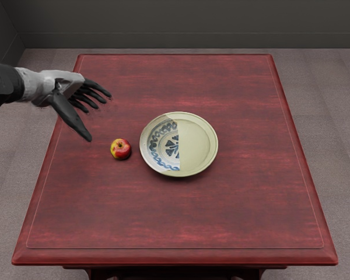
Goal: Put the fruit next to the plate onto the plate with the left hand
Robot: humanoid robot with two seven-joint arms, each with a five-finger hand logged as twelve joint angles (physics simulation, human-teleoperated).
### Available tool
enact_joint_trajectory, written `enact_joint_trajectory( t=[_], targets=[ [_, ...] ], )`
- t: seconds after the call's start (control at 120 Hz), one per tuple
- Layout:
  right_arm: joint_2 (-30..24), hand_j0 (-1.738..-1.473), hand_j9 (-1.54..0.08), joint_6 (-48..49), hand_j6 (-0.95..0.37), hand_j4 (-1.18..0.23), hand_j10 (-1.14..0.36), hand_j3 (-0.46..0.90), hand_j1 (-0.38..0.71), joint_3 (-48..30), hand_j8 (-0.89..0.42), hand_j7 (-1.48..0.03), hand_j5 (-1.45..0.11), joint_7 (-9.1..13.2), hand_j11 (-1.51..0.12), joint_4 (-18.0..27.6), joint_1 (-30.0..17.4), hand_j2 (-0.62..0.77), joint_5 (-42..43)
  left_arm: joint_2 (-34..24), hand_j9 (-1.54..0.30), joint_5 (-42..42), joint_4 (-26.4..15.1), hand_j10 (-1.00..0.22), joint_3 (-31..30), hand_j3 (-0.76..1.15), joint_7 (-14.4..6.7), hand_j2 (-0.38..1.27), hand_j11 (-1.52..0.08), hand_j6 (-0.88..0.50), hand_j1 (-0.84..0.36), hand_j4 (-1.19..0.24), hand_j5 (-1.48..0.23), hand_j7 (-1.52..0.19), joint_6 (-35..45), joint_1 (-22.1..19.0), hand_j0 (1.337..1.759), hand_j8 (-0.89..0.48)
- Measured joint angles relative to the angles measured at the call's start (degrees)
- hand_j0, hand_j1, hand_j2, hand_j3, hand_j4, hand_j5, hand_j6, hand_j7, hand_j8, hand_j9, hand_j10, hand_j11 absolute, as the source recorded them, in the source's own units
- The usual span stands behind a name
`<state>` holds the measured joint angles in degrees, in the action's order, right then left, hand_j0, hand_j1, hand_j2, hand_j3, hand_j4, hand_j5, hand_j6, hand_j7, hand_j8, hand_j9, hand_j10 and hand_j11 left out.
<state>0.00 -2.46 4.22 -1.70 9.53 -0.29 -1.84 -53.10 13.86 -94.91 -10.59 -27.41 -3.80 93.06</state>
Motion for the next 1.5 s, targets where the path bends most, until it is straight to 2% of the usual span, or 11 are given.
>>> enact_joint_trajectory(
  t=[0.117, 0.233, 0.317, 0.392, 0.617, 0.683, 0.842, 0.967, 1.142, 1.35, 1.5],
  targets=[
    [0.0, -1.658, -0.05, 0.0, -0.04, -0.04, -0.04, 0.0, -0.3, 0.0, -0.04, -0.05, -0.05, 0.0, -0.05, -0.1, 0.1, -0.01, 0.0, -0.1, -0.32, -0.3, -0.6, -0.25, -1.8, 0.0, -0.8, 0.05, -0.32, -0.25, 0.05, -0.25, -0.32, -0.32, 12.0, -0.5, 1.658, -0.25],
    [0.0, -1.658, -0.05, 0.0, -0.04, -0.04, -0.04, 0.0, -0.3, 0.0, -0.04, -0.05, -0.05, -0.1, -0.05, -0.1, 0.2, -0.01, 0.0, 0.0, -0.32, -0.7, 5.8, -0.25, -2.4, 0.0, -1.0, 0.05, -0.32, -0.25, 0.05, -0.25, -0.32, -0.32, 4.8, -0.8, 1.658, -0.25],
    [0.0, -1.658, -0.05, 0.0, -0.04, -0.04, -0.04, 0.0, -0.3, 0.0, -0.04, -0.05, -0.05, -0.1, -0.05, -0.1, 0.3, -0.01, 0.0, 0.8, -0.32, -0.9, 11.3, -0.25, -2.7, 0.0, -1.0, 0.05, -0.32, -0.25, 0.06, -0.25, -0.32, -0.32, 1.1, -3.2, 1.658, -0.25],
    [0.0, -1.658, -0.05, 0.0, -0.04, -0.04, -0.04, 0.0, -0.3, 0.0, -0.04, -0.05, -0.05, -0.2, -0.05, -0.1, 0.6, -0.01, 0.1, 1.3, -0.32, -1.3, 13.1, -0.25, -3.0, 0.0, -1.0, 0.05, -0.32, -0.25, 0.06, -0.25, -0.32, -0.32, 0.7, -5.8, 1.658, -0.25],
    [0.0, -1.658, -0.05, 0.0, -0.04, -0.04, -0.04, 0.0, -0.3, 0.1, -0.04, -0.05, -0.05, -0.2, -0.05, -0.1, 0.9, -0.01, 0.1, 4.1, -0.32, -4.8, 3.6, -0.25, -3.8, 0.0, -1.4, 0.05, -0.32, -0.25, 0.06, -0.25, -0.32, -0.32, 18.4, -4.9, 1.658, -0.25],
    [0.0, -1.658, -0.05, 0.1, -0.04, -0.04, -0.04, 0.0, -0.3, 0.1, -0.04, -0.05, -0.05, -0.2, -0.05, -0.1, 1.0, -0.01, 0.1, 9.3, -0.32, -6.3, 1.1, -0.25, -3.8, 0.0, -2.7, 0.05, -0.32, -0.25, 0.06, -0.25, -0.32, -0.32, 24.8, -4.3, 1.658, -0.25],
    [0.0, -1.658, -0.05, 0.1, -0.04, -0.04, -0.04, 0.0, -0.3, 0.1, -0.04, -0.05, -0.05, -0.3, -0.05, -0.2, 1.0, -0.01, 0.1, 14.0, -0.32, -9.9, -2.6, -0.25, -4.0, 0.0, -6.2, 0.05, -0.32, -0.25, 0.06, -0.25, -0.32, -0.32, 35.3, -3.4, 1.658, -0.25],
    [0.0, -1.658, -0.05, 0.1, -0.04, -0.04, -0.04, 0.0, -0.3, 0.0, -0.04, -0.05, -0.05, -0.2, -0.05, -0.2, 1.0, -0.01, 0.0, 18.3, -0.32, -11.0, -3.8, -0.25, -4.2, 0.0, -7.2, 0.05, -0.32, -0.25, 0.06, -0.25, -0.32, -0.32, 37.8, -3.1, 1.658, -0.25],
    [0.0, -1.658, -0.05, 0.0, -0.04, -0.04, -0.04, 0.0, -0.3, -0.1, -0.04, -0.05, -0.05, -0.2, -0.05, -0.3, 1.0, -0.01, -0.3, 24.1, -0.32, -14.3, -4.2, -0.25, -9.8, 0.0, -7.5, 0.05, -0.32, -0.25, 0.06, -0.25, -0.32, -0.32, 38.6, 5.6, 1.658, -0.25],
    [0.0, -1.658, -0.05, 0.0, -0.04, -0.04, -0.04, 0.0, -0.3, -0.1, -0.04, -0.05, -0.05, -0.2, -0.05, -0.3, 1.0, -0.01, -0.4, 28.6, -0.32, -18.2, -4.3, -0.25, -16.8, 0.0, -7.6, 0.05, -0.32, -0.25, 0.06, -0.25, -0.32, -0.32, 38.8, 10.2, 1.658, -0.25],
    [0.0, -1.658, -0.05, -0.1, -0.04, -0.04, -0.04, 0.0, -0.3, -0.1, -0.04, -0.05, -0.05, -0.1, -0.05, -0.3, 1.0, -0.01, -0.4, 28.7, -0.32, -20.5, -4.2, -0.25, -20.6, 0.0, -7.6, 0.05, -0.32, -0.25, 0.06, -0.25, -0.32, -0.32, 38.8, 12.0, 1.658, -0.25]
  ],
)
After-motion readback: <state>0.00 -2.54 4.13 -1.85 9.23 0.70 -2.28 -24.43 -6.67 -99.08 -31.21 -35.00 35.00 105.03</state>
